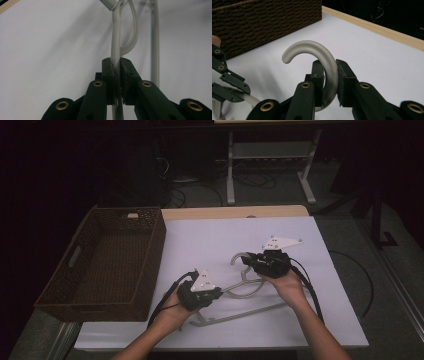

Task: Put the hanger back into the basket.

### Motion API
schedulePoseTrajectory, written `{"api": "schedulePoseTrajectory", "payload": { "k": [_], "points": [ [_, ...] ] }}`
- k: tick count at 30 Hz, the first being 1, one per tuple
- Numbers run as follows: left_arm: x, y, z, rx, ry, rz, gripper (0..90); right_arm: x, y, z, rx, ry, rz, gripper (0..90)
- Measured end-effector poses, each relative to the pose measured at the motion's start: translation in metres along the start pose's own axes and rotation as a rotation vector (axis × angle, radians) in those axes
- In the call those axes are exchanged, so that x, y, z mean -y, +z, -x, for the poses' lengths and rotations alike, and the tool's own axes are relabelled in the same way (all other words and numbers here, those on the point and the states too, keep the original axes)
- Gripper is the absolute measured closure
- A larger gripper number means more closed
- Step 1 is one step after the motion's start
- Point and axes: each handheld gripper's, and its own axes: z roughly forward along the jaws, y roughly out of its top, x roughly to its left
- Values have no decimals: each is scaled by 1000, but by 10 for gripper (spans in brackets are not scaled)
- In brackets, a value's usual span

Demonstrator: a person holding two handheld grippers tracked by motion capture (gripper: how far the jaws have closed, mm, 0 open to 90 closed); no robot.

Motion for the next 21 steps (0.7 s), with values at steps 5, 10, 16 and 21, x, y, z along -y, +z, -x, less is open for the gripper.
{"api": "schedulePoseTrajectory", "payload": {
  "k": [5,10,16,21],
  "points": [
    [1,0,-4,31,-32,8,807,0,-1,0,-5,-7,1,770],
    [8,13,-11,97,-87,-28,590,-1,-3,-3,-15,-21,13,771],
    [12,20,-15,152,-132,-31,748,-2,-4,-3,-18,-23,12,771],
    [12,20,-14,162,-144,-19,800,-2,-4,-3,-18,-25,12,771]
  ]
}}
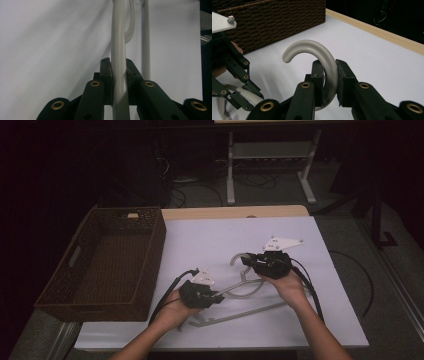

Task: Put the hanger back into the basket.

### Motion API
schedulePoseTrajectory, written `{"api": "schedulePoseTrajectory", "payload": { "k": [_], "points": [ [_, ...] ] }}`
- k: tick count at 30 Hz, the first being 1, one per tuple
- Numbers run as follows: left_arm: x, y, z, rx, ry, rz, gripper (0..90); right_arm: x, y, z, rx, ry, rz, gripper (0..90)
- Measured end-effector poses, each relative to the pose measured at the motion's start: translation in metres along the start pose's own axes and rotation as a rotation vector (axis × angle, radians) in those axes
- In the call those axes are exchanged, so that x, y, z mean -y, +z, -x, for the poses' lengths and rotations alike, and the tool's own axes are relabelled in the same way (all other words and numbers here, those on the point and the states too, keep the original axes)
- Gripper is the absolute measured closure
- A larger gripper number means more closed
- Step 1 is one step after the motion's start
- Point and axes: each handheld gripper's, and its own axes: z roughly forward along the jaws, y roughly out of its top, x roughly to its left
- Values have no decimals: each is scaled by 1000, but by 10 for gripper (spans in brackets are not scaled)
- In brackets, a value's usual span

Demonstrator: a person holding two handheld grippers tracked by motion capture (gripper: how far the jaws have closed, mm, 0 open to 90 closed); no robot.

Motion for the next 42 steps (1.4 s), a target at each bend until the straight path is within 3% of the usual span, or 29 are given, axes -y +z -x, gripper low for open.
{"api": "schedulePoseTrajectory", "payload": {
  "k": [4,5,7,13,17,19,24,25,30,33,38,42],
  "points": [
    [0,0,1,-13,9,-3,806,0,0,0,0,0,1,770],
    [-1,-1,1,-14,27,-18,809,0,0,-1,0,2,0,768],
    [-1,-1,1,-15,17,-10,810,0,0,0,0,0,-1,766],
    [-2,-4,3,-33,32,1,825,1,0,1,-2,9,4,609],
    [-2,-5,4,-38,36,3,825,0,-2,2,-2,11,19,561],
    [-4,-8,4,-47,59,-6,825,-1,-5,4,0,23,32,466],
    [-5,-11,4,-55,56,10,825,-3,-13,5,1,53,66,340],
    [-6,-13,5,-60,54,18,825,-4,-20,6,5,70,91,281],
    [-9,-19,4,-73,66,21,825,-6,-35,8,21,94,121,178],
    [-11,-25,4,-91,45,42,825,-5,-42,8,28,92,127,141],
    [-15,-34,3,-120,52,44,825,-2,-52,7,41,86,146,123],
    [-17,-38,4,-130,26,59,825,0,-61,8,62,72,169,83]
  ]
}}
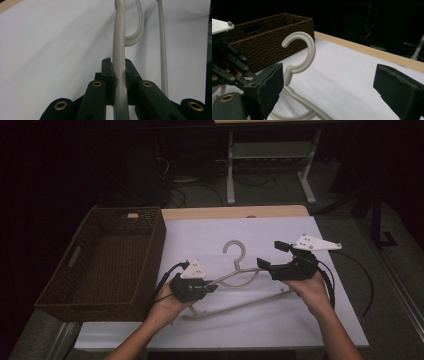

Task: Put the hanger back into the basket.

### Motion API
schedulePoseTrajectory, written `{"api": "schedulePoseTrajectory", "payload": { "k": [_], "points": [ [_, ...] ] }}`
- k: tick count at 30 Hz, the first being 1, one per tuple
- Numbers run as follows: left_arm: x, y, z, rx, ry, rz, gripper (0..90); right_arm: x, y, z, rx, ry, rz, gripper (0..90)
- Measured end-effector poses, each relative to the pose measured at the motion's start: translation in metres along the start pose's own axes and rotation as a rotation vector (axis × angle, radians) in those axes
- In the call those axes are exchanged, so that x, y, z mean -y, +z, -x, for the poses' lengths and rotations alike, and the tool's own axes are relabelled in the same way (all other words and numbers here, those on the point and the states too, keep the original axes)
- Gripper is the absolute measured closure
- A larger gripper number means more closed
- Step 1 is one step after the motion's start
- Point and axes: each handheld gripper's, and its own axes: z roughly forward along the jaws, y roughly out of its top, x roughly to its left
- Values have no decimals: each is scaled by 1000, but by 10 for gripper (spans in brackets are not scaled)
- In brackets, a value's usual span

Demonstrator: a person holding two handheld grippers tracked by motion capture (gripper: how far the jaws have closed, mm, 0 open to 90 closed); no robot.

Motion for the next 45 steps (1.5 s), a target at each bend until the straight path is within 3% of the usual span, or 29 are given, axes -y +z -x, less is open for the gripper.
{"api": "schedulePoseTrajectory", "payload": {
  "k": [6,16,33,42,45],
  "points": [
    [-7,-11,-2,-25,7,-3,825,1,-10,0,22,0,28,29],
    [-13,-23,-6,-42,3,-2,824,7,-27,0,44,7,44,22],
    [-20,-52,-18,-95,-53,46,825,17,-47,1,65,23,54,22],
    [-22,-81,-33,-144,-58,60,825,19,-54,1,73,28,64,22],
    [-20,-90,-38,-161,-82,78,824,19,-56,1,76,27,68,21]
  ]
}}
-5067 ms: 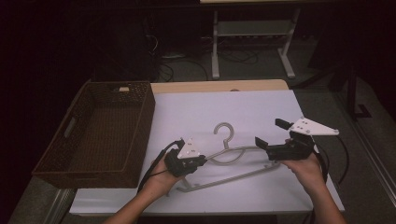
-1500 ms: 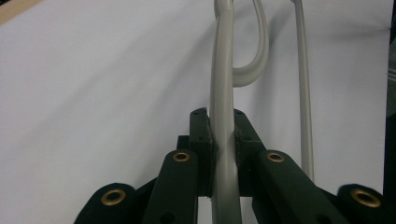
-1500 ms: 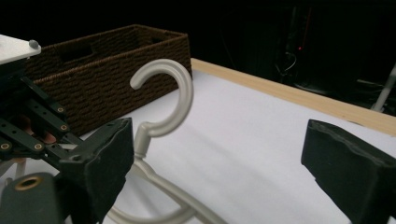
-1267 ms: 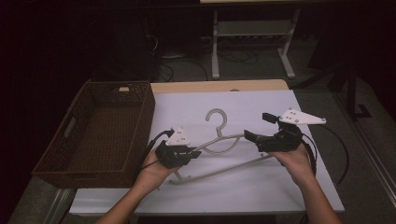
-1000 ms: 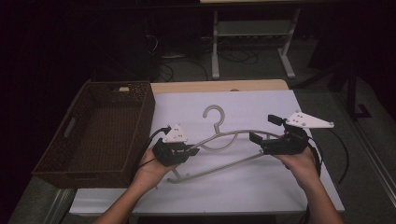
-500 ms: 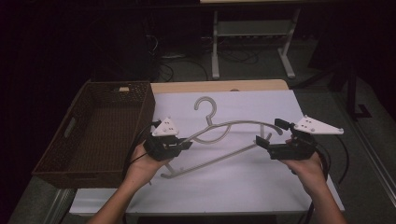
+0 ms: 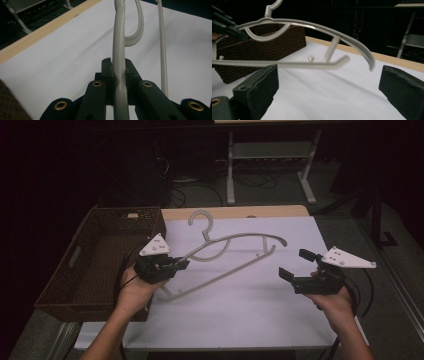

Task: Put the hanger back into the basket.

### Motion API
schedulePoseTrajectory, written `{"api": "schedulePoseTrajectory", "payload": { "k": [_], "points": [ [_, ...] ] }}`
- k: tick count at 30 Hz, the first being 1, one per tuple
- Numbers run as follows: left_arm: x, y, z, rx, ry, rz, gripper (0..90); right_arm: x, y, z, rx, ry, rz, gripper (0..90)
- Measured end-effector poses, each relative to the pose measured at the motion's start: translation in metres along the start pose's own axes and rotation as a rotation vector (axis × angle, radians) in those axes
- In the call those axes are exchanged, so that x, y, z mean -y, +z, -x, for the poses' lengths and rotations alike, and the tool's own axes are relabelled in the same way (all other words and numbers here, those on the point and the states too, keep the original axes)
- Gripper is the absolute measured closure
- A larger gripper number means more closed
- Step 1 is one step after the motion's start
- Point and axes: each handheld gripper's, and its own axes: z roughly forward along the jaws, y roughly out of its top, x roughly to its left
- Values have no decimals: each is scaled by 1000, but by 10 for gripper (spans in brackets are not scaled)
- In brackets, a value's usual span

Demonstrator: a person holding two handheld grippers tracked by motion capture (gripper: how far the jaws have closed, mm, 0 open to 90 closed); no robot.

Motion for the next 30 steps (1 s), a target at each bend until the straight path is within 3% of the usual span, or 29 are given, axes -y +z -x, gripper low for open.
{"api": "schedulePoseTrajectory", "payload": {
  "k": [9,16,30],
  "points": [
    [4,-24,-20,-54,-24,12,824,2,-6,1,11,3,12,14],
    [8,-47,-39,-92,-67,41,824,3,-6,2,14,5,12,10],
    [17,-66,-63,-155,-110,34,824,4,-4,3,14,3,7,10]
  ]
}}
